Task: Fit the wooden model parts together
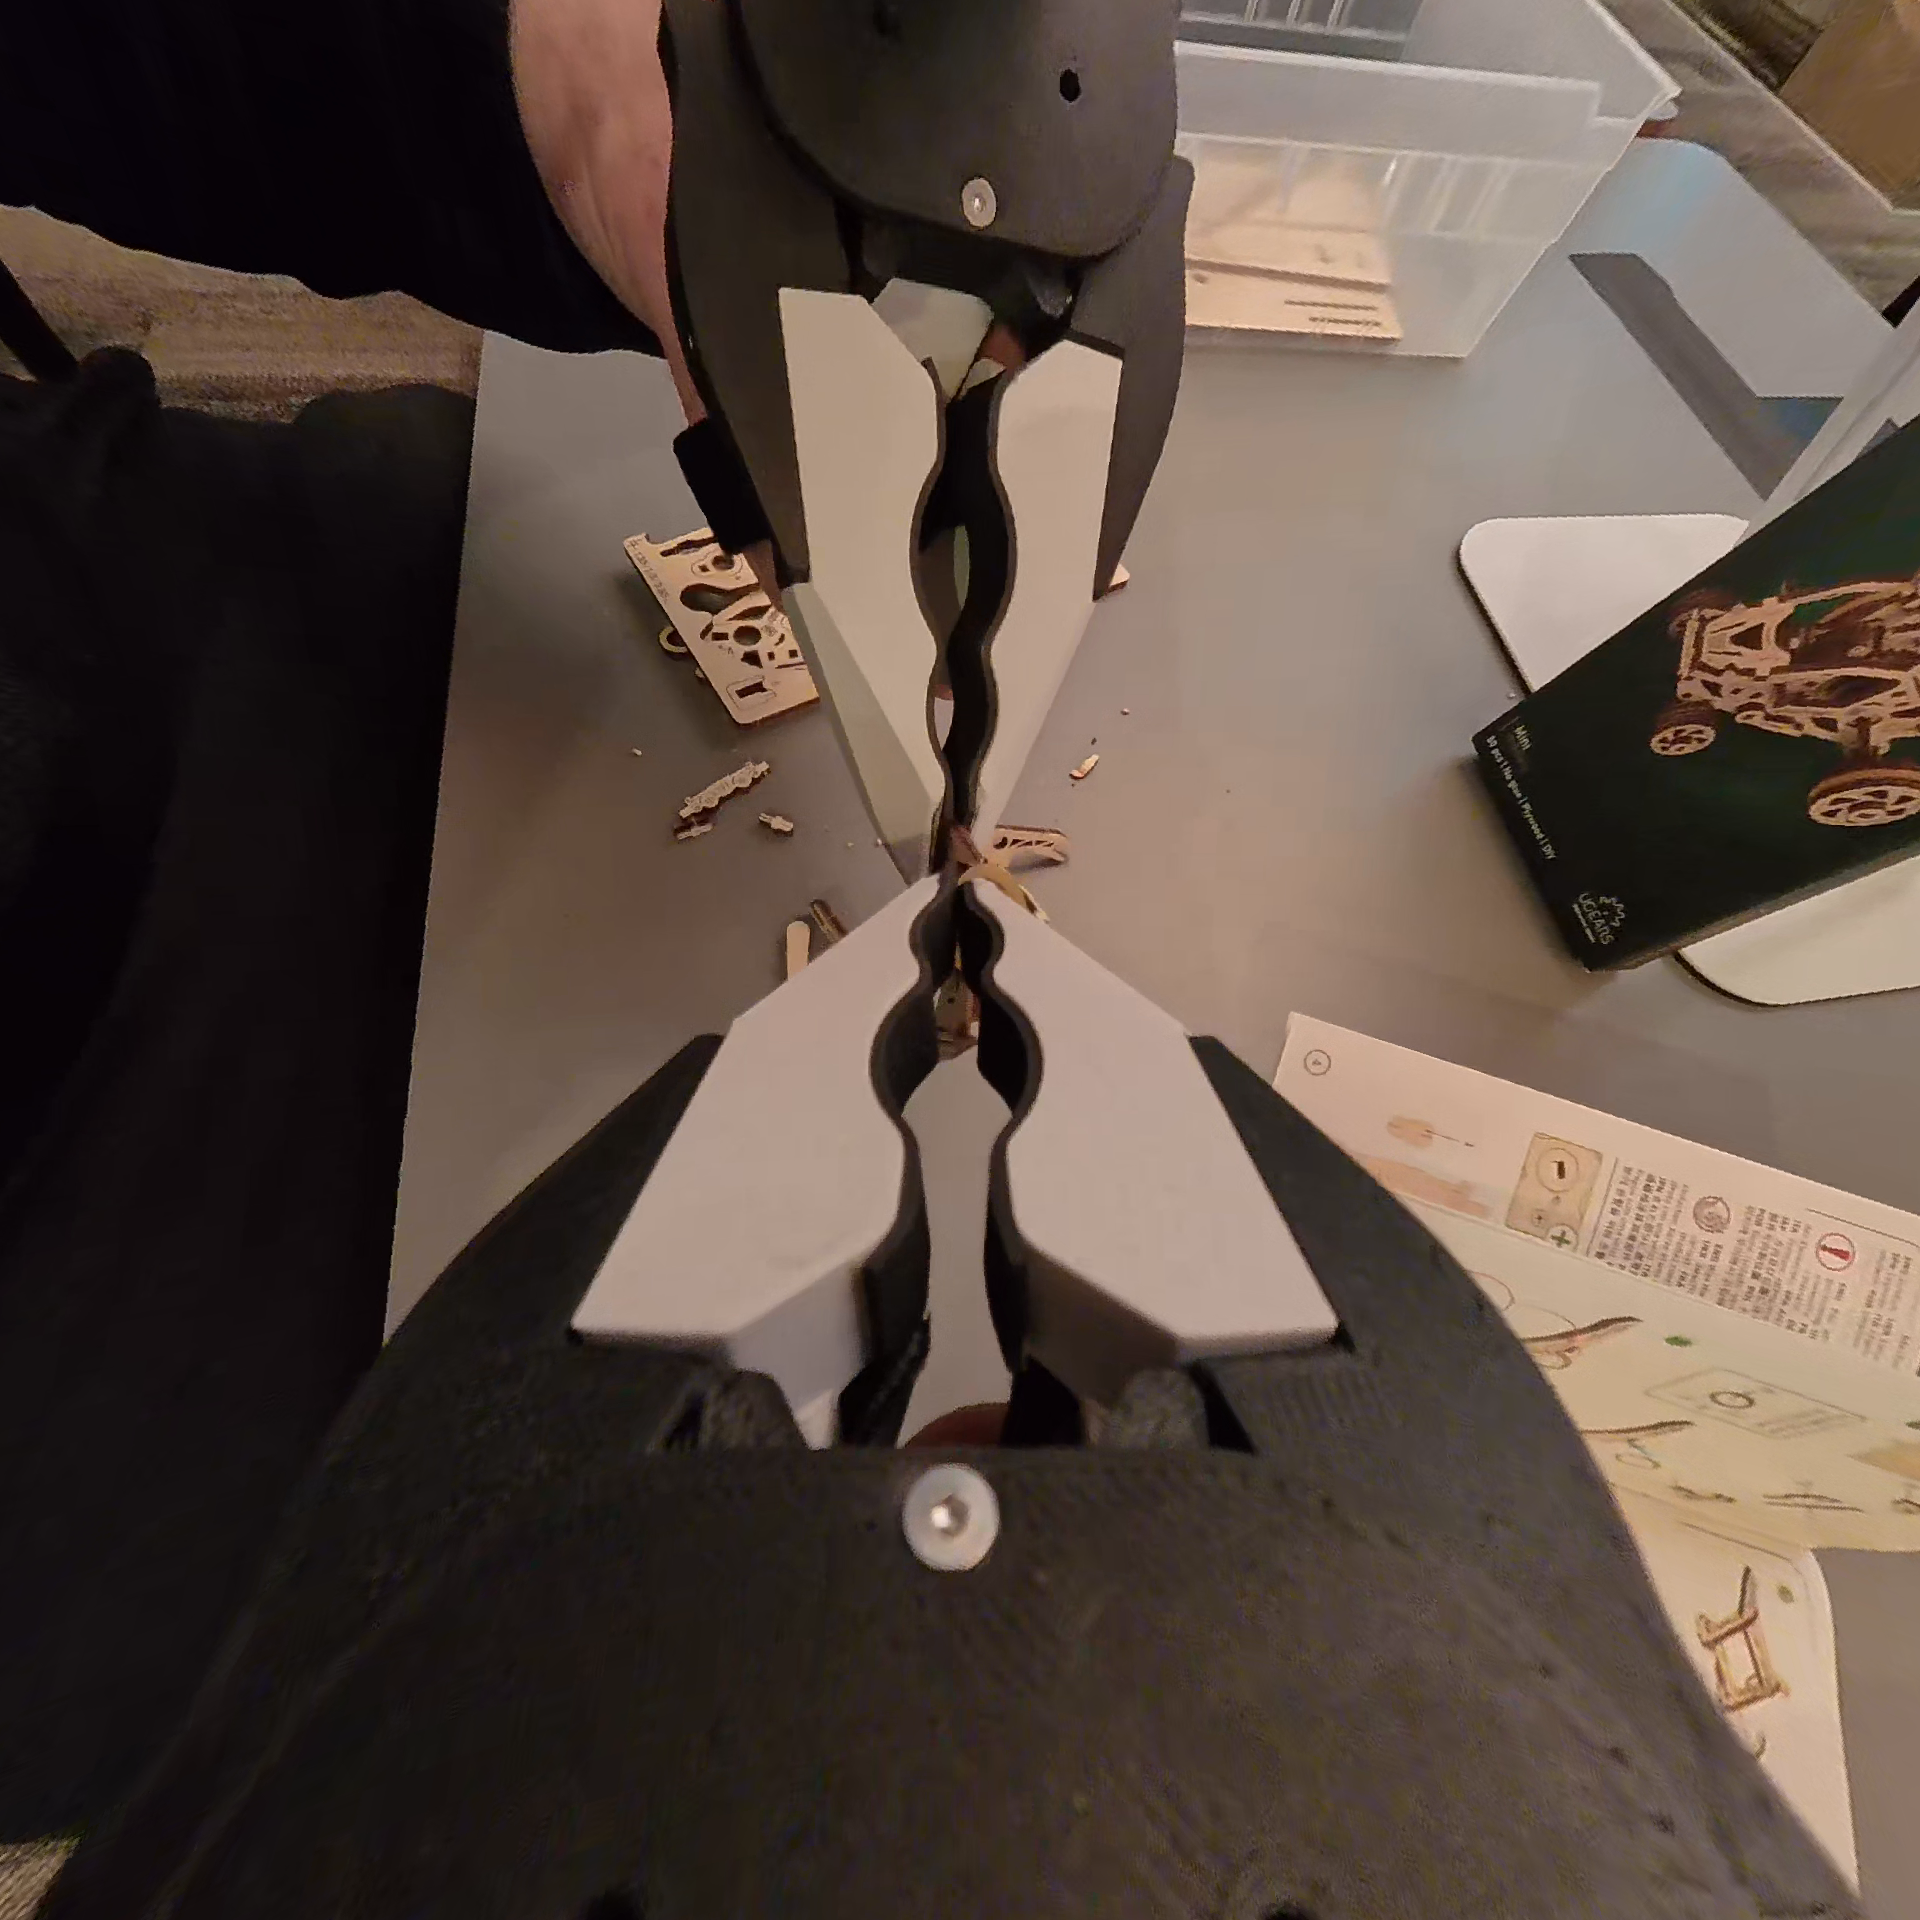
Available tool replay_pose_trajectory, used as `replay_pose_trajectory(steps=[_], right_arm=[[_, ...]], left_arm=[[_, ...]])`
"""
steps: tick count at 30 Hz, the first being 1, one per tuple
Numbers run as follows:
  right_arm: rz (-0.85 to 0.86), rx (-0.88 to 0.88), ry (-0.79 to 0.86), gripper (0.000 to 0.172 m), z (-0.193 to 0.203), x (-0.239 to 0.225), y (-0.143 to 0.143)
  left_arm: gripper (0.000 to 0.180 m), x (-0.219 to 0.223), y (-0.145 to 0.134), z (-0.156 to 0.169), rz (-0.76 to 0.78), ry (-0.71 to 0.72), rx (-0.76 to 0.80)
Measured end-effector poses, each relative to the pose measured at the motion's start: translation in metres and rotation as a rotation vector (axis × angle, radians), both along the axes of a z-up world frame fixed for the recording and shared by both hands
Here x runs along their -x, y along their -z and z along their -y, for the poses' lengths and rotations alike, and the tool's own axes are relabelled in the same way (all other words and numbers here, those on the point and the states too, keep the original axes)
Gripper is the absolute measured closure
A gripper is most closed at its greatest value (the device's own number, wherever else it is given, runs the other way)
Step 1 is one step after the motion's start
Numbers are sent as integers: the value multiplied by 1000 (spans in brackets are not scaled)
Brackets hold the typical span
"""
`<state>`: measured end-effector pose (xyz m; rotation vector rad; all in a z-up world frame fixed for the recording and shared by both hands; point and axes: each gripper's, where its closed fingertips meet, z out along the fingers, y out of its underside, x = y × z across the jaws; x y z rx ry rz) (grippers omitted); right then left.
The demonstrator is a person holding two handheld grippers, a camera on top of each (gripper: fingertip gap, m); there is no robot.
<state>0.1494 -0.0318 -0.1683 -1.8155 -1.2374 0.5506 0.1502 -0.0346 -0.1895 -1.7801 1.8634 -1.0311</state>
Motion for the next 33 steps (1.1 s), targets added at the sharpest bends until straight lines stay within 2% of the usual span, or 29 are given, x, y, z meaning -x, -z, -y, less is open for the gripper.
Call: replay_pose_trajectory(steps=[1, 10, 15, 20, 25, 30, 33], right_arm=[[7, 13, -4, 172, 1, 0, 2], [30, 39, 6, 171, 1, -1, 3], [8, 35, 16, 160, 1, -3, 0], [-98, 46, 28, 153, -3, -9, -14], [-152, 134, -15, 140, -2, -5, -4], [-225, 149, -36, 162, -1, -6, -9], [-231, 139, -38, 165, -1, -6, -10]], left_arm=[[180, 0, 0, -1, -2, -7, 1], [180, -2, 1, -1, -18, -2, -7], [180, -2, -2, -1, -10, 5, -4], [180, -1, -6, 0, 6, 19, -12], [180, -3, -13, 2, 30, 44, -45], [180, -4, -20, 3, 61, 53, -62], [180, -5, -23, 2, 73, 51, -65]])
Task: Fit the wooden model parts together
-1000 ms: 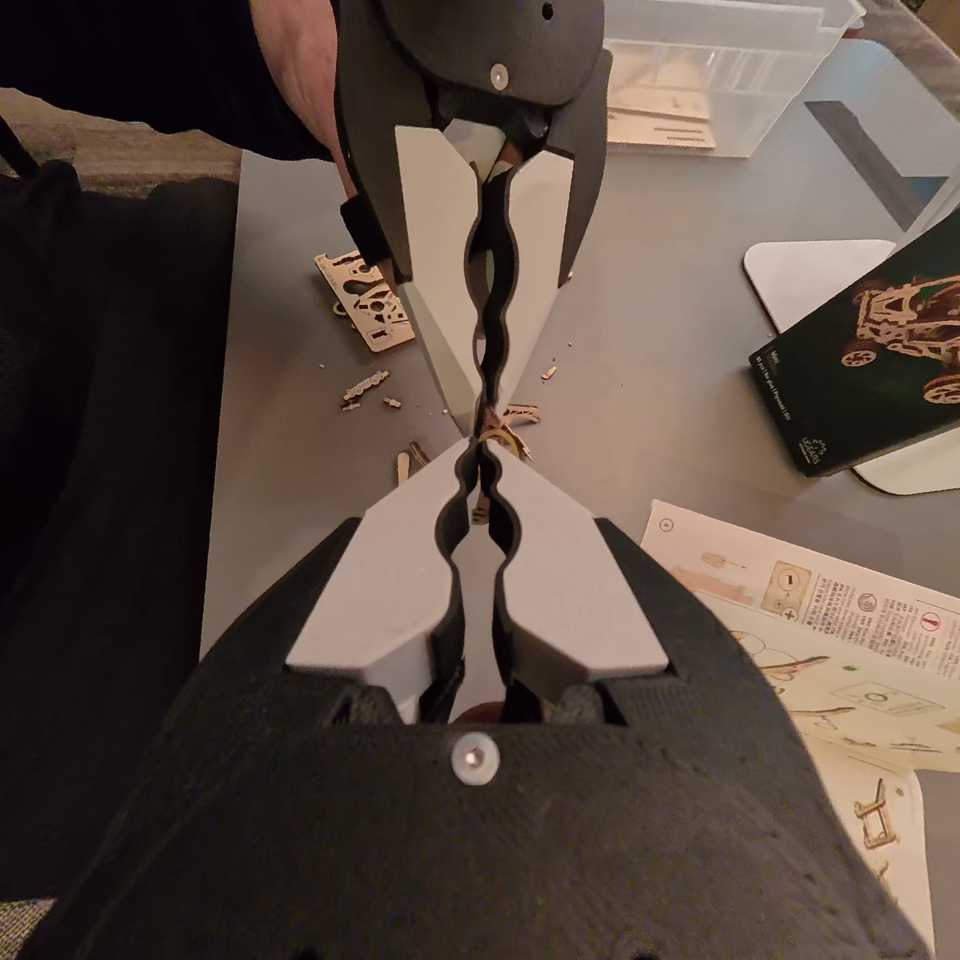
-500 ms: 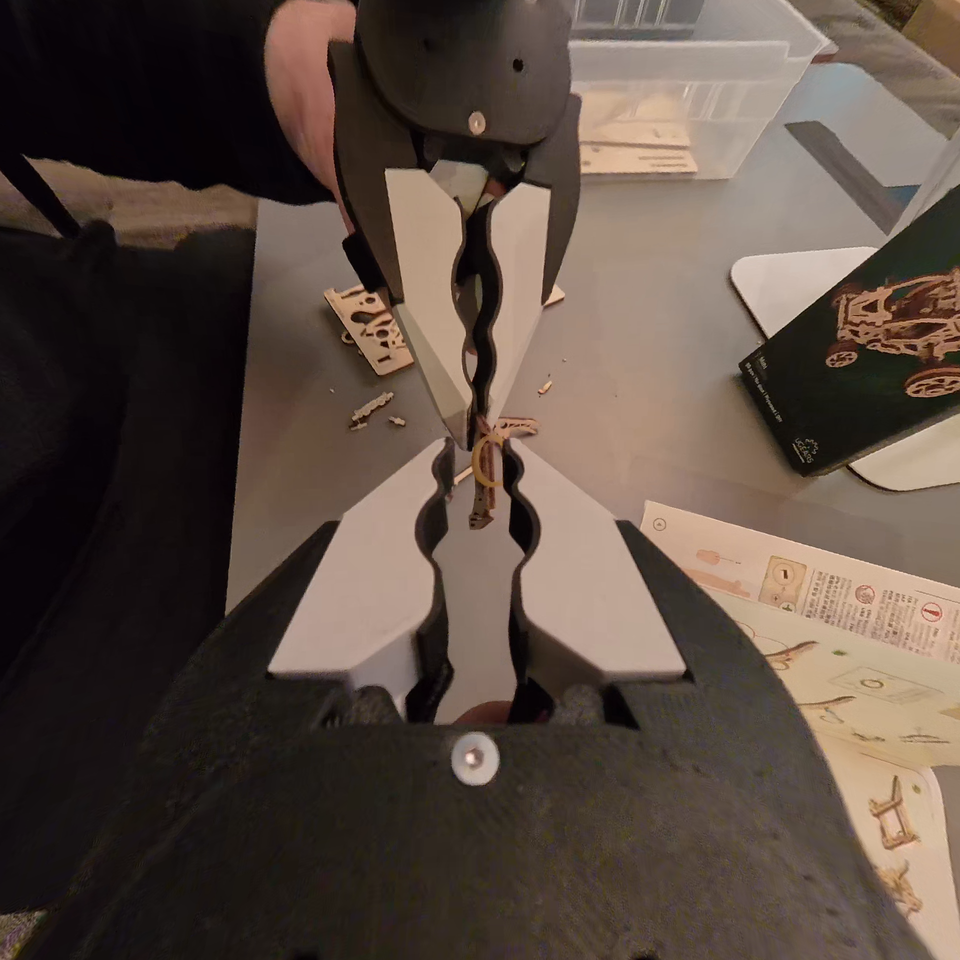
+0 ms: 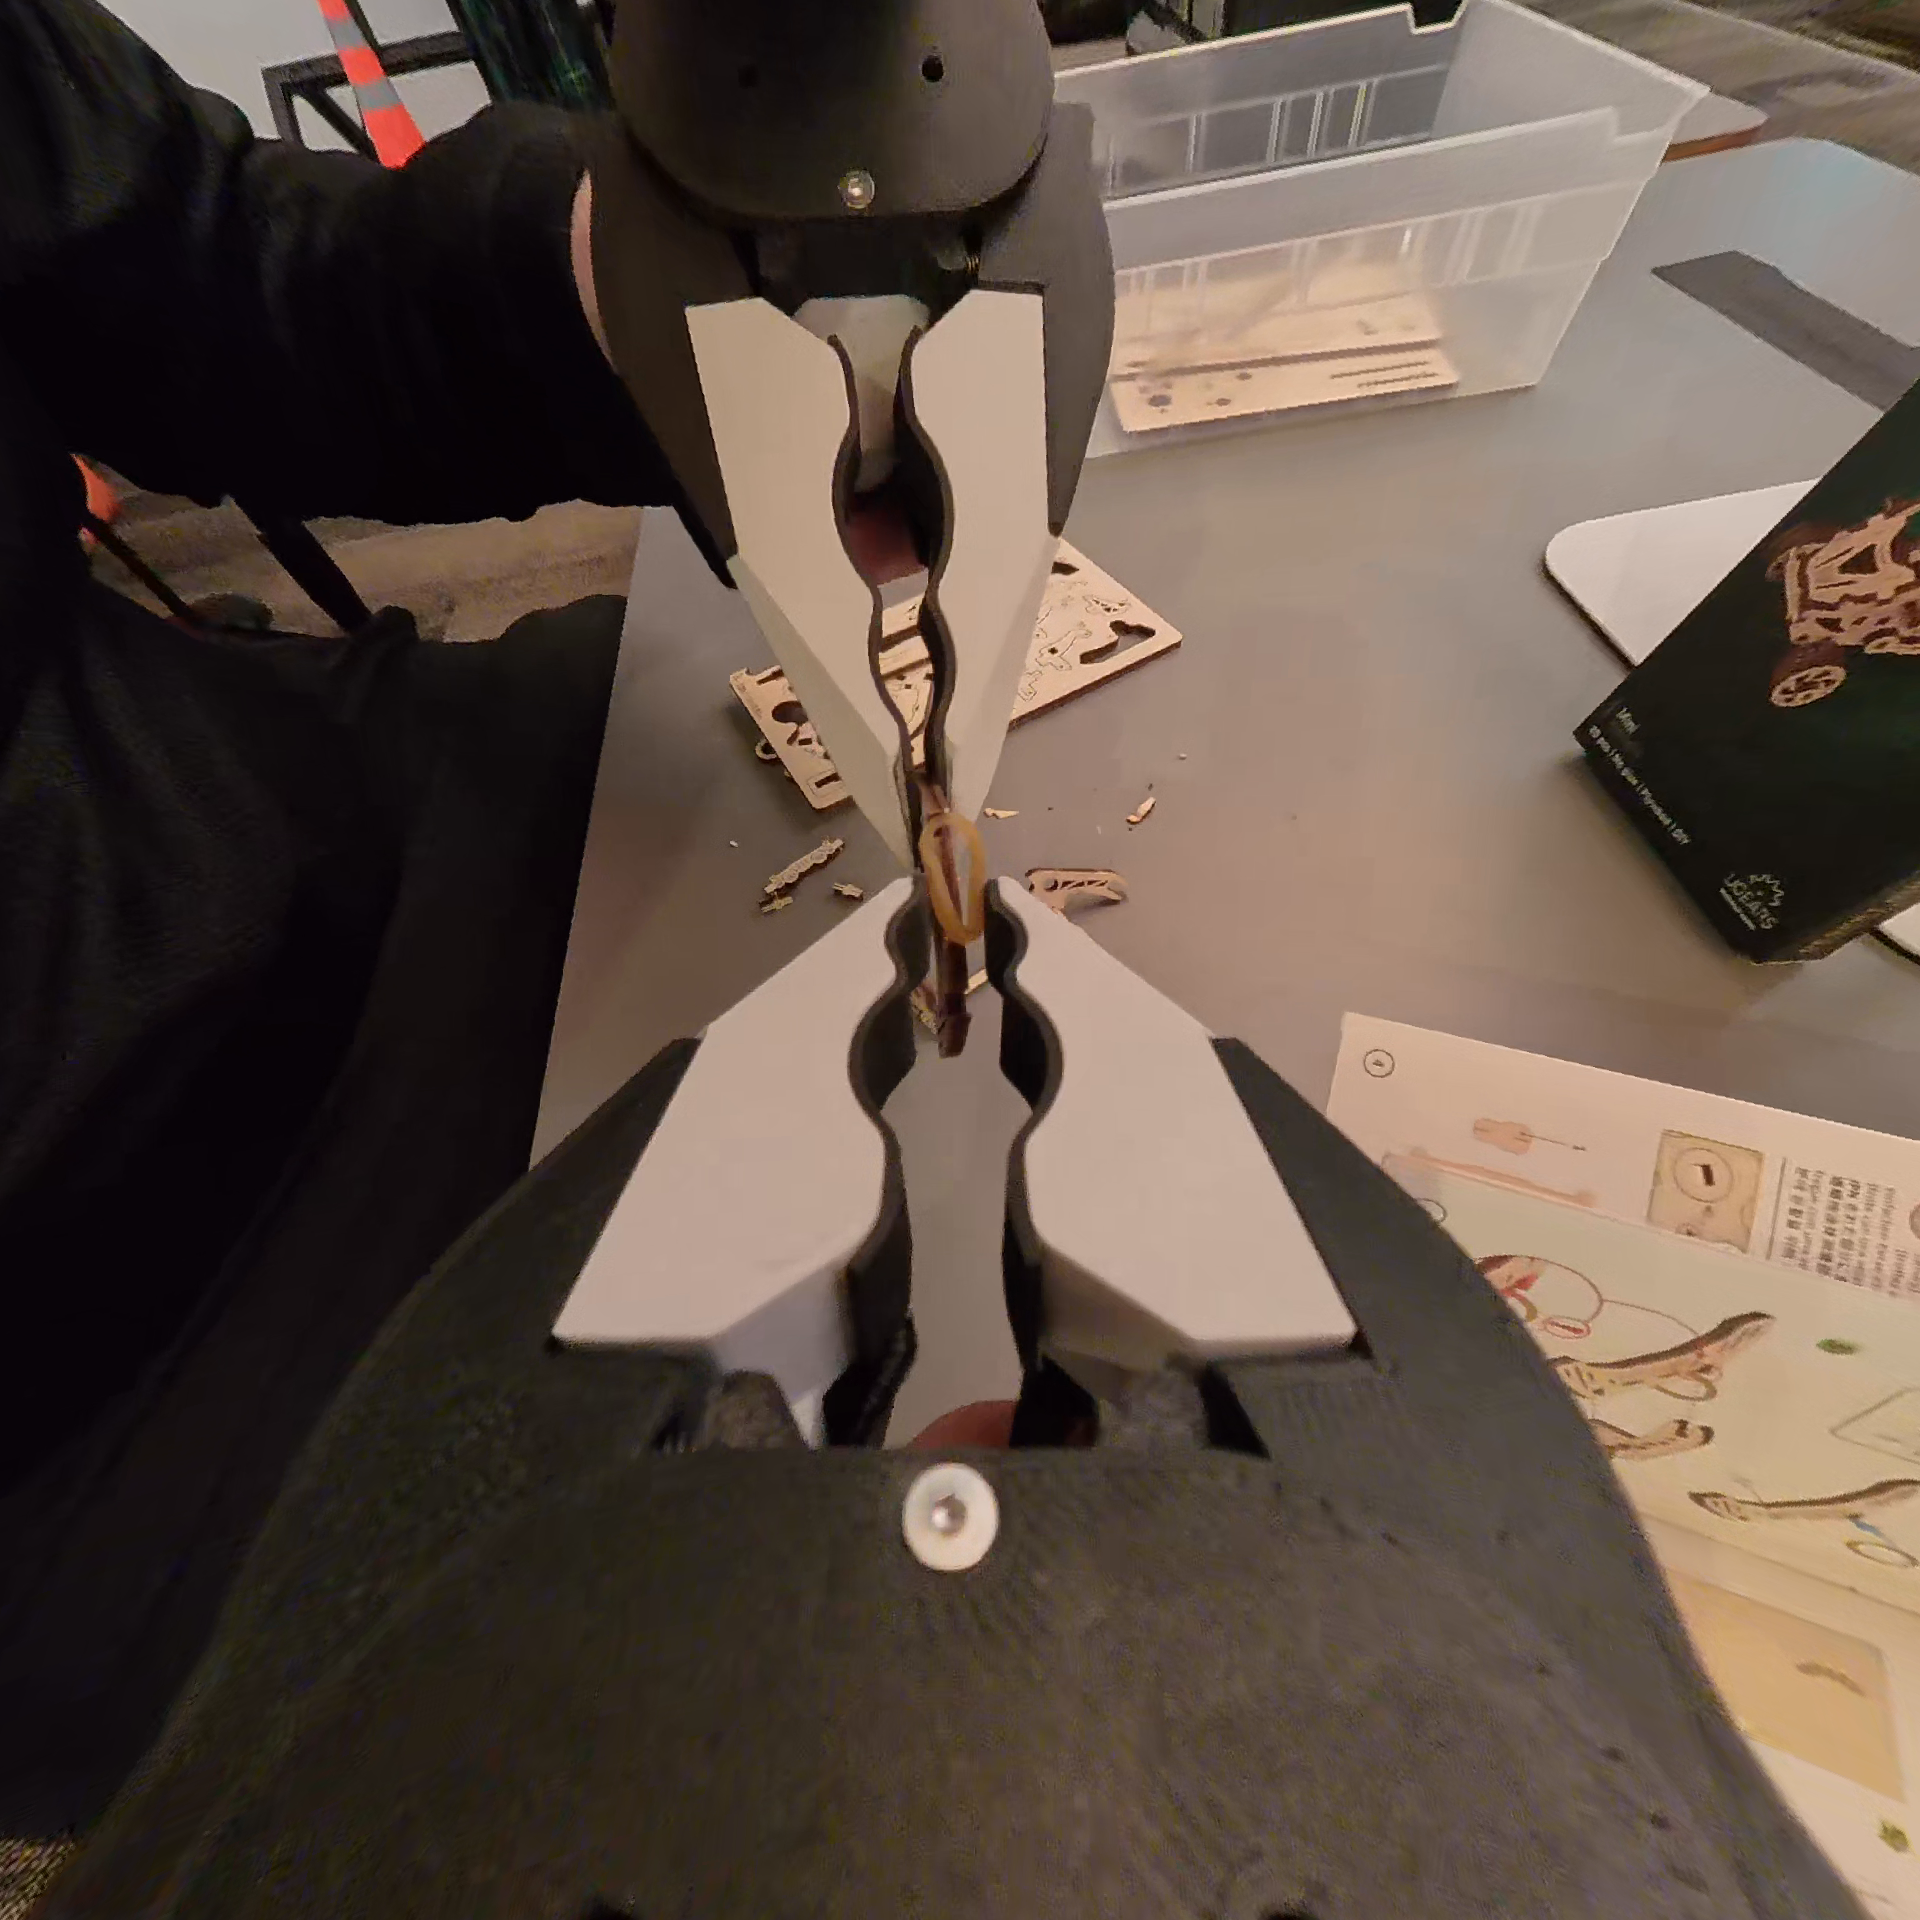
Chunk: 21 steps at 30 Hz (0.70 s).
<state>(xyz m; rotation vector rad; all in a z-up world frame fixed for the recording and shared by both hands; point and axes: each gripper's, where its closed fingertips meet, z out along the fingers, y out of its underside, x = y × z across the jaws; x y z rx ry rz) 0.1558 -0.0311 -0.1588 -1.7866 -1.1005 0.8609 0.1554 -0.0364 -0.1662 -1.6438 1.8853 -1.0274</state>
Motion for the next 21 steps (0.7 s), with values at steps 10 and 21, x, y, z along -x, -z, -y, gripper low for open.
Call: replay_pose_trajectory(steps=[10, 21], right_arm=[[163, -173, 34, 168, -3, -2, -5], [137, -264, 116, 167, -5, -5, -18]], left_arm=[[180, -3, -6, -3, 38, -53, 95], [180, -5, -17, -4, 102, -71, 163]])
